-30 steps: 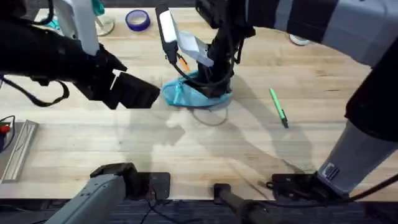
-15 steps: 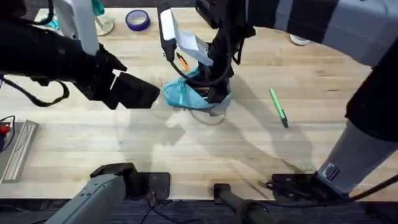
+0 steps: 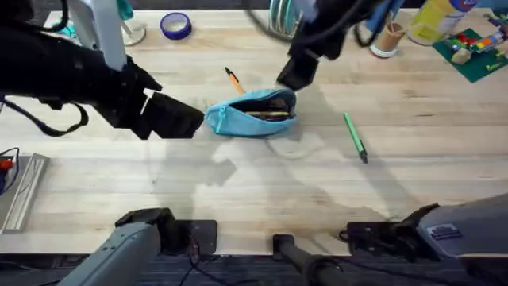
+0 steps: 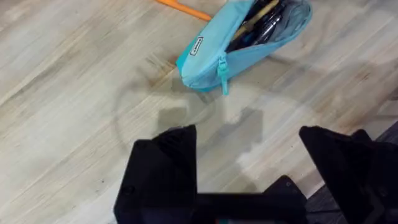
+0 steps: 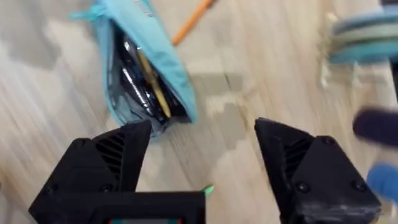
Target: Unzip the bag, pick up the pens from the table one at a time and place them inside, then zip the bag closed.
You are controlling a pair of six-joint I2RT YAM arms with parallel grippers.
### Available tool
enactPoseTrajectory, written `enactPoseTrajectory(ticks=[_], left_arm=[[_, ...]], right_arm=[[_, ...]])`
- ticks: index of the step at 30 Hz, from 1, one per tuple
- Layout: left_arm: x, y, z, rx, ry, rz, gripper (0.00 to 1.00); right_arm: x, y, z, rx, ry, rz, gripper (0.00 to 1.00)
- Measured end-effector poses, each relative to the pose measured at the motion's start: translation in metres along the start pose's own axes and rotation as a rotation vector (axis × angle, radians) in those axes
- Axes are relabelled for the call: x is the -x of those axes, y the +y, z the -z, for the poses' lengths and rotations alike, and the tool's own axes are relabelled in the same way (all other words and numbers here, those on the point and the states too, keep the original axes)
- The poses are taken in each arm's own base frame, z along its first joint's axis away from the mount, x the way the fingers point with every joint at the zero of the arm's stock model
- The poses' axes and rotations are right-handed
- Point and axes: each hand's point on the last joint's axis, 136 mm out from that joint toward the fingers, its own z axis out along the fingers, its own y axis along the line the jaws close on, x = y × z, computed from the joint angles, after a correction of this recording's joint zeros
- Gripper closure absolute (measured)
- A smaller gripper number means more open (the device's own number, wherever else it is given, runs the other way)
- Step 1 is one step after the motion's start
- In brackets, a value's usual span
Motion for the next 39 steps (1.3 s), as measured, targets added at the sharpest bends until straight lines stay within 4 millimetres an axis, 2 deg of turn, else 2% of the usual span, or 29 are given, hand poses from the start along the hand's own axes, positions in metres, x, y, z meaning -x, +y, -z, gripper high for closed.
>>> enactPoseTrajectory(ticks=[3, 6, 9, 18, 20, 26, 33, 36, 39], left_arm=[[0.000, 0.000, 0.000, 0.000, 0.000, 0.000, 0.006], [0.000, 0.000, 0.000, 0.000, 0.000, 0.000, 0.006], [0.000, 0.000, 0.000, 0.000, 0.000, 0.000, 0.006], [0.000, 0.000, 0.000, 0.000, 0.000, 0.000, 0.005], [0.000, 0.000, 0.000, 0.000, 0.000, 0.000, 0.005], [0.000, 0.000, 0.000, 0.000, 0.000, 0.000, 0.005], [0.000, 0.000, 0.000, 0.000, 0.000, 0.000, 0.005], [0.000, 0.000, 0.000, 0.000, 0.000, 0.000, 0.005], [0.000, 0.000, 0.000, 0.000, 0.000, 0.000, 0.006]], right_arm=[[-0.015, -0.014, 0.021, -0.052, 0.007, -0.155, 0.003], [-0.038, -0.025, 0.034, -0.081, 0.044, -0.308, 0.003], [-0.053, -0.039, 0.044, -0.115, 0.050, -0.434, 0.003], [-0.074, -0.064, 0.074, -0.210, -0.031, -0.711, 0.003], [-0.080, -0.064, 0.073, -0.223, -0.044, -0.739, 0.003], [-0.107, -0.049, 0.058, -0.234, -0.042, -0.782, 0.003], [-0.141, -0.042, 0.052, -0.292, -0.081, -0.828, 0.004], [-0.156, -0.039, 0.041, -0.308, -0.077, -0.846, 0.004], [-0.172, -0.029, 0.019, -0.297, -0.049, -0.854, 0.004]])
